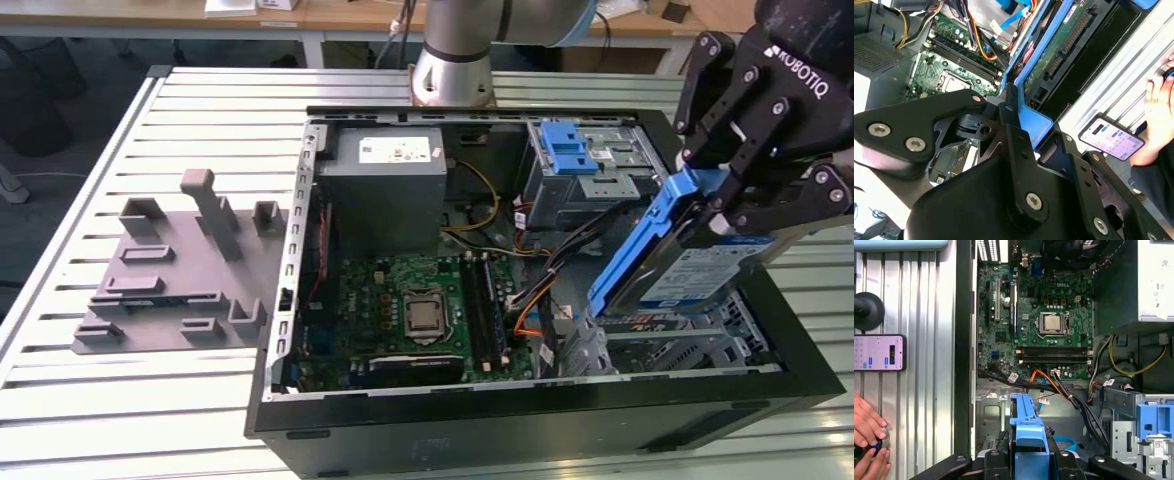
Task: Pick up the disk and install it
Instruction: 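Insert the disk into the insertion slot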
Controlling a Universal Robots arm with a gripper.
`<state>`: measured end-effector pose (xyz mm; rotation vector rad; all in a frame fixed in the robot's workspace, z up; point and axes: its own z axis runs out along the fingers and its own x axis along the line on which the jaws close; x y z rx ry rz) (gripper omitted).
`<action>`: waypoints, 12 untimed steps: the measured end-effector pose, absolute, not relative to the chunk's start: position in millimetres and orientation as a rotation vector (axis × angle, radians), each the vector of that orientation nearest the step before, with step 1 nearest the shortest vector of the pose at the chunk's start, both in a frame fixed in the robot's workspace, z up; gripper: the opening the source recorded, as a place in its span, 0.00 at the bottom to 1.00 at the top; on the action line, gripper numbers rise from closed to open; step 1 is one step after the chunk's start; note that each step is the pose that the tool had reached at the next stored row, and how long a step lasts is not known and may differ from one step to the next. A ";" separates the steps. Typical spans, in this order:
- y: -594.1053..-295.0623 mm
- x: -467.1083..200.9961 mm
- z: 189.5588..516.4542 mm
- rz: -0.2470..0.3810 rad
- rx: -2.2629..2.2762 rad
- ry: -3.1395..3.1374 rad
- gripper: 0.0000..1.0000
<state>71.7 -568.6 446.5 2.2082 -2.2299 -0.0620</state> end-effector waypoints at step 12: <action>-575.7 78.6 440.9 -0.069 2.211 -2.232 0.36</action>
